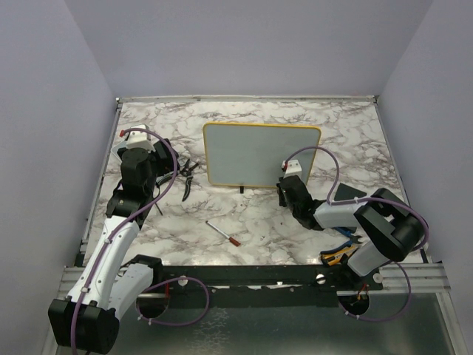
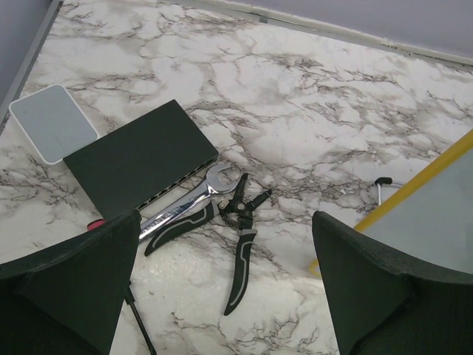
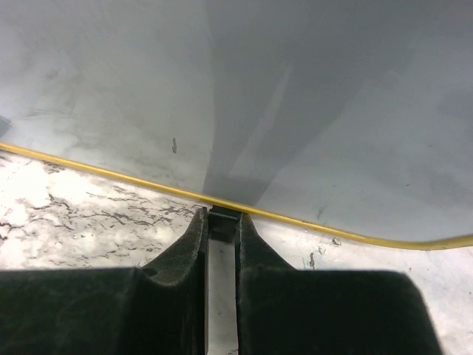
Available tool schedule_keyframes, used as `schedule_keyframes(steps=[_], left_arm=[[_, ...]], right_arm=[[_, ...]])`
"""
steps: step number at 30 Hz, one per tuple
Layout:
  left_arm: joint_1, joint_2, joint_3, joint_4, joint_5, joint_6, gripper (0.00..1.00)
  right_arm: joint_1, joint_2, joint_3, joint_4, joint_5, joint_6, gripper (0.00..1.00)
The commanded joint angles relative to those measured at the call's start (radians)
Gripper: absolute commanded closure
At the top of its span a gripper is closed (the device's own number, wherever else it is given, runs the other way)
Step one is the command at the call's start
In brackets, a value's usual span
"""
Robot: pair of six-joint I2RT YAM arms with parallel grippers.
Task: Write a sentence on the whiteboard
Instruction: Move the whiteboard to the center of the board.
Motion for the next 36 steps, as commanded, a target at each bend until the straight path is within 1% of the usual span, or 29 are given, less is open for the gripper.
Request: schedule_keyframes(steps=[1, 5, 6, 7, 8, 9, 11, 13, 14, 16, 20, 23, 25, 26, 28, 32, 36], left_arm=[[-0.006, 0.005, -0.021, 0.047, 0.12, -0.007, 0.01], [-0.006, 0.015, -0.026, 0.072, 0.222, -0.033, 0.01], [-0.006, 0.015, -0.031, 0.081, 0.256, -0.042, 0.01], [-0.006, 0.015, -0.036, 0.094, 0.291, -0.049, 0.01], [-0.006, 0.015, -0.042, 0.106, 0.321, -0.058, 0.01], [-0.007, 0.015, -0.047, 0.119, 0.352, -0.068, 0.01], [-0.006, 0.015, -0.056, 0.142, 0.415, -0.08, 0.01], [-0.006, 0.016, -0.063, 0.159, 0.455, -0.082, 0.01], [-0.006, 0.017, -0.065, 0.166, 0.473, -0.079, 0.01], [-0.007, 0.015, -0.073, 0.175, 0.511, -0.071, 0.01], [-0.015, 0.021, -0.104, 0.268, 0.584, -0.082, 0.01], [-0.025, 0.049, -0.106, 0.292, 0.649, -0.05, 0.01], [-0.026, 0.078, -0.092, 0.293, 0.735, -0.012, 0.01], [-0.028, 0.088, -0.087, 0.292, 0.754, 0.008, 0.01], [-0.041, 0.102, -0.085, 0.289, 0.718, 0.024, 0.01], [-0.044, 0.102, -0.085, 0.27, 0.587, 0.03, 0.01], [-0.061, 0.132, -0.075, 0.284, 0.595, 0.017, 0.01]], right_arm=[[0.022, 0.016, 0.004, 0.034, -0.093, -0.054, 1.0], [0.023, 0.018, 0.017, 0.007, -0.09, -0.049, 1.0], [0.023, 0.013, 0.02, -0.002, -0.09, -0.047, 0.94], [0.023, 0.008, 0.02, -0.008, -0.09, -0.041, 0.86], [0.022, -0.001, 0.018, -0.013, -0.093, -0.039, 0.75], [0.022, -0.01, 0.017, -0.019, -0.098, -0.037, 0.63], [0.024, -0.032, 0.015, -0.034, -0.107, -0.03, 0.43], [0.024, -0.061, 0.007, -0.049, -0.113, -0.016, 0.29], [0.025, -0.077, 0.002, -0.055, -0.12, -0.009, 0.25], [0.026, -0.111, -0.011, -0.07, -0.142, 0.007, 0.21], [0.025, -0.208, -0.036, -0.127, -0.178, 0.052, 0.17], [0.025, -0.308, -0.045, -0.184, -0.206, 0.077, 0.13], [0.025, -0.38, 0.01, -0.297, -0.217, 0.078, 0.11], [0.025, -0.407, 0.041, -0.354, -0.222, 0.07, 0.1], [0.025, -0.453, 0.102, -0.451, -0.221, 0.051, 0.1], [0.025, -0.543, 0.169, -0.554, -0.186, 0.009, 0.03], [0.023, -0.585, 0.218, -0.612, -0.145, -0.002, 0.01]])
